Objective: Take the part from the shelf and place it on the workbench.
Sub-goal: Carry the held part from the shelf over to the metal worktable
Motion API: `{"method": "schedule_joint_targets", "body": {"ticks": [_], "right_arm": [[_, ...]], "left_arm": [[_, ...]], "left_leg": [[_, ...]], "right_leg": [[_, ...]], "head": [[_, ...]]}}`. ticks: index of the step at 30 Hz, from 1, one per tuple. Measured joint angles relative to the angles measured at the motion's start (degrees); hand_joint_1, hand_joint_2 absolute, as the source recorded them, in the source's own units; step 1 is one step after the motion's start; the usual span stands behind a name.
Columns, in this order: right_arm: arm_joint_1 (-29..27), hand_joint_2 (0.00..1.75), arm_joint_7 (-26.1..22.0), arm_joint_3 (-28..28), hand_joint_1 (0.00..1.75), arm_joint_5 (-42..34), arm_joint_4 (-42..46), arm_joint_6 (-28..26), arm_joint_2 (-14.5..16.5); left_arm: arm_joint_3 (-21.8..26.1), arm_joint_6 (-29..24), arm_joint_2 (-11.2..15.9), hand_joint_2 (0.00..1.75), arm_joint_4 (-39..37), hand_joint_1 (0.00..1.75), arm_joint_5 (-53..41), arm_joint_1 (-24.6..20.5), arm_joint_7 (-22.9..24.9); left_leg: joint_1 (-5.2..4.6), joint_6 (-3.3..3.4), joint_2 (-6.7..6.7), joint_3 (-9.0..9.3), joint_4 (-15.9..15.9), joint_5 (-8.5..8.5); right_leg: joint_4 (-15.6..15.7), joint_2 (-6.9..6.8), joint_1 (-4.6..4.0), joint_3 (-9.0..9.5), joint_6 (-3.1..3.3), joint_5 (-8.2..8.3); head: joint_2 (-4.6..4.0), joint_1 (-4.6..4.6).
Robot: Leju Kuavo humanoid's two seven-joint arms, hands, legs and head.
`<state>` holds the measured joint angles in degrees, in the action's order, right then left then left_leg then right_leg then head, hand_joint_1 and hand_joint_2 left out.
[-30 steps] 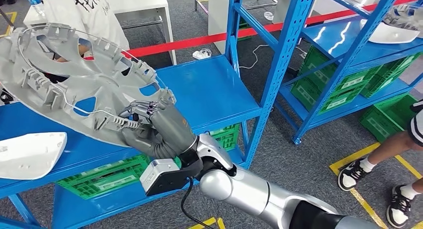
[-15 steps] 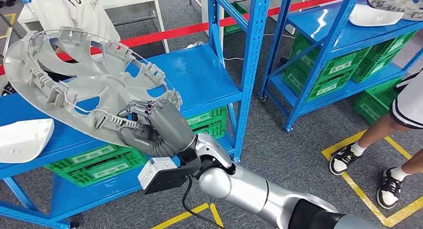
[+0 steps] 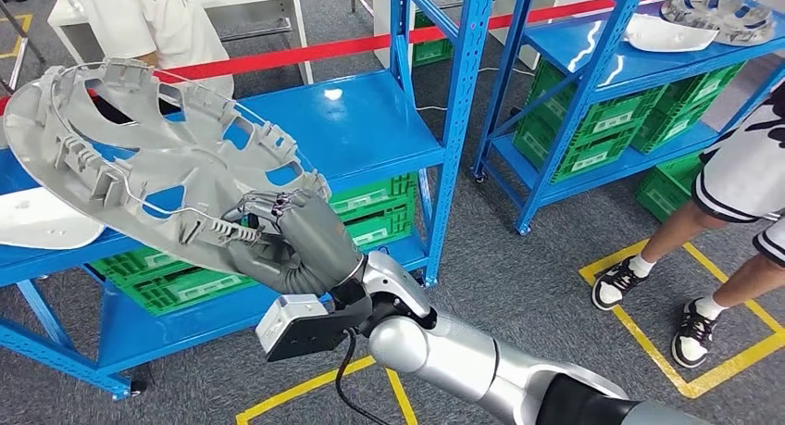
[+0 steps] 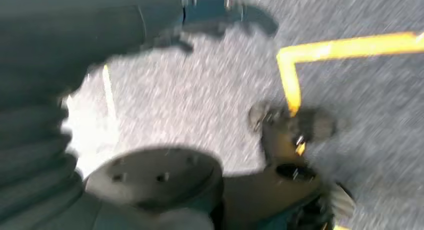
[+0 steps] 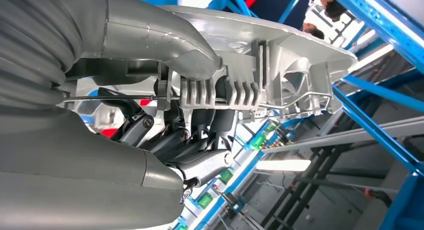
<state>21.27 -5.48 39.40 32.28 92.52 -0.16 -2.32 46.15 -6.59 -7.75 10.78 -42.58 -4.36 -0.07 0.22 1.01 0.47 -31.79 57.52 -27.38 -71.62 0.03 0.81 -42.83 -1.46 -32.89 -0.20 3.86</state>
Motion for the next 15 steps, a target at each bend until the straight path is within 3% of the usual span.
{"method": "schedule_joint_targets", "body": {"ticks": [1,2,3,4,5,7,8,10,11,12,15], "right_arm": [[-0.1,1.75,0.0,0.0,1.75,0.1,0.0,0.0,0.0],[-0.2,1.75,0.0,0.0,1.75,0.1,0.0,0.0,0.0],[-0.3,1.75,0.1,0.0,1.75,0.1,0.0,0.0,0.0],[-0.3,1.75,0.1,0.0,1.75,0.1,0.0,0.0,0.0],[-0.3,1.75,0.1,0.0,1.75,0.1,0.0,0.0,0.0],[-0.3,1.75,0.1,0.0,1.75,0.1,0.0,0.0,0.1],[-0.3,1.75,0.1,0.0,1.75,0.1,0.1,0.0,0.2],[-0.2,1.75,0.1,0.0,1.75,0.1,0.0,0.0,0.2],[-0.1,1.75,0.2,0.0,1.75,0.1,0.0,-0.1,0.2],[-0.1,1.75,0.2,0.0,1.75,0.1,0.0,-0.1,0.2],[0.1,1.75,0.2,-0.1,1.75,-0.2,-0.1,-0.2,0.1]], "left_arm": [[0.0,0.0,0.0,1.75,0.0,0.0,0.0,0.0,0.0],[0.0,0.0,0.0,1.75,0.0,0.0,0.1,0.0,0.0],[0.0,0.0,0.0,1.75,0.0,0.0,0.1,0.0,0.0],[0.0,0.0,0.0,1.75,0.0,0.0,0.1,0.0,0.0],[0.0,0.0,0.0,1.75,0.0,0.0,0.1,0.0,0.0],[0.0,0.1,0.0,1.75,0.0,0.0,0.1,0.0,0.0],[0.0,0.1,0.0,1.75,0.0,0.0,0.1,0.0,-0.1],[0.0,0.1,0.0,1.75,0.0,0.0,0.1,0.1,-0.2],[0.0,0.1,0.0,1.75,0.0,0.0,0.1,0.2,-0.3],[0.0,0.1,0.0,1.75,0.0,0.0,0.0,0.3,-0.3],[0.0,0.1,0.0,1.75,0.0,0.0,-0.5,0.3,-0.3]], "left_leg": [[-0.02,-0.01,0.03,-0.99,0.2,0.74],[-0.04,-0.08,0.06,-2.1,0.4,1.43],[-0.04,-0.2,0.07,-3.17,0.7,2.01],[-0.04,-0.37,0.07,-4.13,1.1,2.52],[-0.09,-0.6,0.04,-4.97,1.5,2.94],[-0.18,-1.2,-0.02,-5.84,2.0,3.76],[-0.18,-1.58,-0.04,-6.01,1.9,4.24],[-0.06,-2.37,-0.1,-6.23,1.8,4.99],[0.01,-2.71,-0.18,-6.62,2.2,4.26],[0.07,-3.0,-0.25,-7.18,3.5,2.47],[0.28,-3.7,-0.34,-9.5,12.8,-5.75]], "right_leg": [[-2.9,0.0,0.0,-0.18,-0.1,-0.5],[-4.1,-0.01,0.0,0.48,-0.12,0.27],[-3.1,-0.02,0.0,2.3,-0.05,1.83],[-0.1,-0.03,0.0,5.13,0.1,3.16],[4.1,-0.04,-0.07,8.45,0.35,3.24],[11.1,0.03,-0.34,13.12,1.04,1.79],[12.6,0.08,-0.51,13.8,1.43,1.11],[13.1,0.05,-0.53,13.16,2.28,1.95],[13.1,-0.02,-0.44,12.58,2.77,2.62],[13.3,-0.09,-0.31,11.89,3.2,3.35],[13.3,-0.15,-0.16,9.36,3.64,5.56]], "head": [[0.0,0.01],[0.0,0.04],[0.0,0.04],[0.0,0.06],[0.0,0.11],[0.0,0.19],[0.0,0.24],[0.0,0.3],[0.0,0.23],[0.0,0.13],[0.0,-0.14]]}}
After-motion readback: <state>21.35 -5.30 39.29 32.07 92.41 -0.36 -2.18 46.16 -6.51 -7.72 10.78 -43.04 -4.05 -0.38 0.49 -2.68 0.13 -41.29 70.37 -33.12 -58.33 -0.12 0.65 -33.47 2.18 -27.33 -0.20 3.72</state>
